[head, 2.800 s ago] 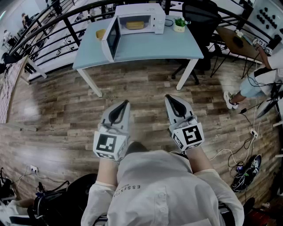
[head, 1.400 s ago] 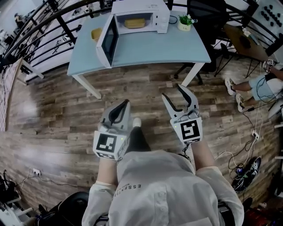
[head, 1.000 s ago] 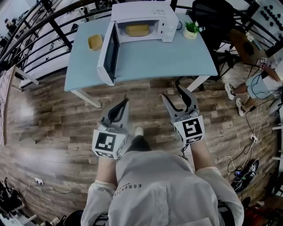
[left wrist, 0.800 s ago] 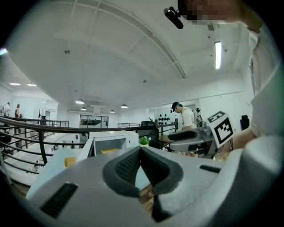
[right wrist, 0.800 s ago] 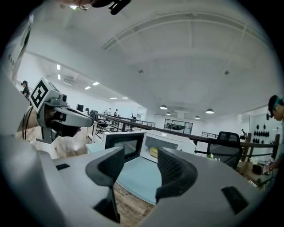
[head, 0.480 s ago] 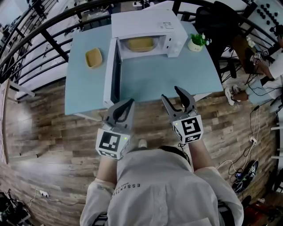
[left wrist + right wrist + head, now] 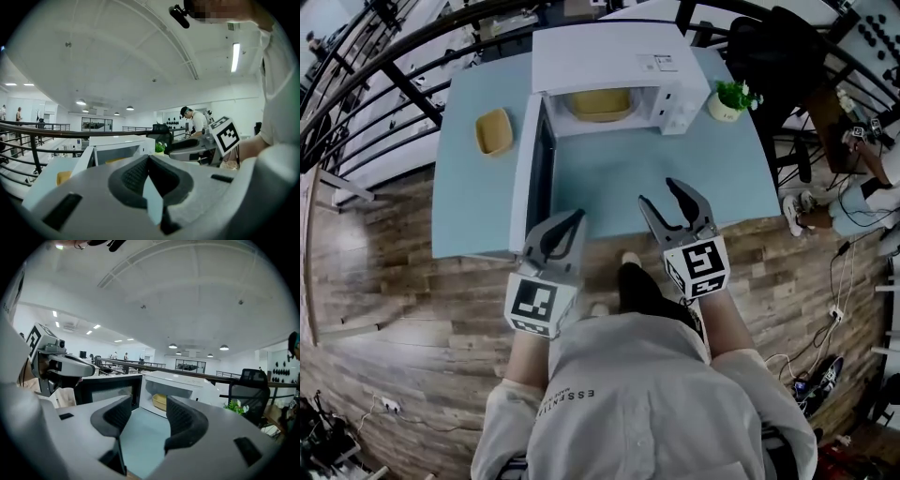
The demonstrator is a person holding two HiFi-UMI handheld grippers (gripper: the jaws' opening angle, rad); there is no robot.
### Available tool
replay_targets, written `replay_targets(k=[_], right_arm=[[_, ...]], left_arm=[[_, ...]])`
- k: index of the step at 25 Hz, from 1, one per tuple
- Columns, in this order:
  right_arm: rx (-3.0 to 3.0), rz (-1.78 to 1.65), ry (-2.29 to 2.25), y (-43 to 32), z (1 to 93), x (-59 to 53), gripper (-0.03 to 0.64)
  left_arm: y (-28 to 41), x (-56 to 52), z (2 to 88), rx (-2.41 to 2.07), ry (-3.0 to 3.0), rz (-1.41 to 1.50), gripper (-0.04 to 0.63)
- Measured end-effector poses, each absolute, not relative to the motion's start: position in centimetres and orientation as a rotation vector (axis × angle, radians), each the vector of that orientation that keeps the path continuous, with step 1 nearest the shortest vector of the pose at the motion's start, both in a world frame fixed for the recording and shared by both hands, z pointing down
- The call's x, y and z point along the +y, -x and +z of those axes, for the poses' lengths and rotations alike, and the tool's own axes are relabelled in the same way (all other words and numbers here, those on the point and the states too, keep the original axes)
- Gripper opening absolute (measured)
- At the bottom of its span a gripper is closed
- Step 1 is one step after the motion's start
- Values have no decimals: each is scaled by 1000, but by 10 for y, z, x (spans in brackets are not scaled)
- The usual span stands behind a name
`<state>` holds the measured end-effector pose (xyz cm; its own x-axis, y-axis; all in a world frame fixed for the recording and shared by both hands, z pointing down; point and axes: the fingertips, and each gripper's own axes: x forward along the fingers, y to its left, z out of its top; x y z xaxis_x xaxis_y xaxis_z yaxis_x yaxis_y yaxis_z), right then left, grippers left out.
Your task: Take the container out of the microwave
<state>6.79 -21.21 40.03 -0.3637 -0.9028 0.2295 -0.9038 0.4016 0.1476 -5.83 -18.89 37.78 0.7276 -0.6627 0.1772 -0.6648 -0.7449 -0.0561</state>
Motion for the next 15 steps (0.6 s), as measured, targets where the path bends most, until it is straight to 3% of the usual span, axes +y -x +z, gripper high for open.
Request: replay_targets(k=[15], right_arm=[[-2346, -3, -1065, -93, 452, -387, 224]], left_arm=[[14, -325, 389, -1419, -2713, 309, 2]])
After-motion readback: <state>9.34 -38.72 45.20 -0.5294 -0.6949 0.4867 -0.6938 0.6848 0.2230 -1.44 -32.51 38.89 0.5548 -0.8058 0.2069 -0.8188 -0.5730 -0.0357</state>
